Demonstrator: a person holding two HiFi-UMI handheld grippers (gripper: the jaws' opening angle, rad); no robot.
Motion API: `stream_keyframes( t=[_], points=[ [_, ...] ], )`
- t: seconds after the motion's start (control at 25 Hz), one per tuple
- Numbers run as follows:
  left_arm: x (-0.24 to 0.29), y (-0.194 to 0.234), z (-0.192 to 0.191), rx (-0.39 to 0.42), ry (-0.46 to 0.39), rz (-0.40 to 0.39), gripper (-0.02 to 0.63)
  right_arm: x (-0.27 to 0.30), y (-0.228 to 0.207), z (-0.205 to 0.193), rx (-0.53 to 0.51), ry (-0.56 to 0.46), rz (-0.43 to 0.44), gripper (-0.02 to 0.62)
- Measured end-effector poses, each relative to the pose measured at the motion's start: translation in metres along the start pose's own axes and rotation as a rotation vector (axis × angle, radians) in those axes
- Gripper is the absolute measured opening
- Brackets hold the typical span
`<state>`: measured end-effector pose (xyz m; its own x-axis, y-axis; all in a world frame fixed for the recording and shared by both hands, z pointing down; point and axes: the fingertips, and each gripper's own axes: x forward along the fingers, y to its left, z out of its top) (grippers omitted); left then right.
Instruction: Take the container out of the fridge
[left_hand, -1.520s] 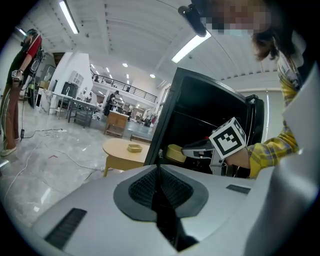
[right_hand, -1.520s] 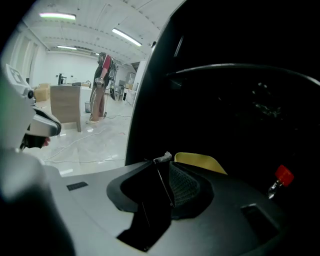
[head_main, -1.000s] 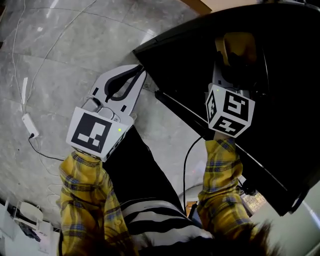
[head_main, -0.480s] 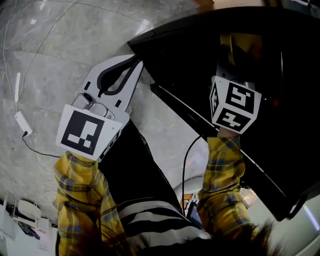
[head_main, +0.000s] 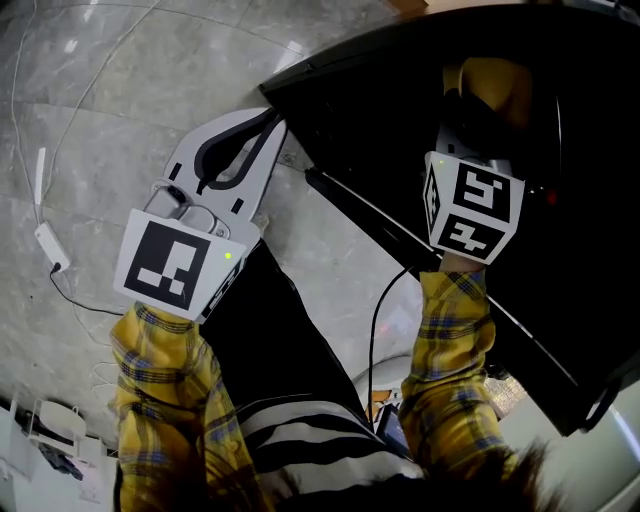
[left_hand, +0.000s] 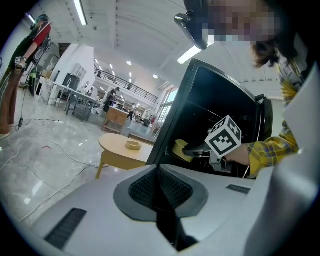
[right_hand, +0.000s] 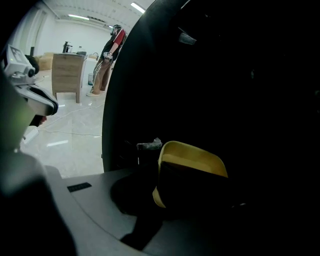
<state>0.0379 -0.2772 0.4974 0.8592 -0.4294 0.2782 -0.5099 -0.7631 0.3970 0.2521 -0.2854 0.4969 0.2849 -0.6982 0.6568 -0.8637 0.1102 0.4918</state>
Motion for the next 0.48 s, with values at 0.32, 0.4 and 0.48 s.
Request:
stream_keyframes(
  t=[0.32,0.4,0.48],
  points=[
    [-0.016,-0.005,0.017,0.009,-0.025,0.025,0.031,-0.021,0.019,0.020,-0.010,-0.039,0.049,0.041],
    [-0.022,-0.009,0.021,0.010,-0.035,0.038,0.031,-0.029,0.027,0.023,-0.013,-0.050,0.072,0.041],
    [-0.028,-0.011,0.027,0.012,-0.043,0.050,0.031,-0.036,0.036,0.027,-0.022,-0.062,0.093,0.041]
  ],
)
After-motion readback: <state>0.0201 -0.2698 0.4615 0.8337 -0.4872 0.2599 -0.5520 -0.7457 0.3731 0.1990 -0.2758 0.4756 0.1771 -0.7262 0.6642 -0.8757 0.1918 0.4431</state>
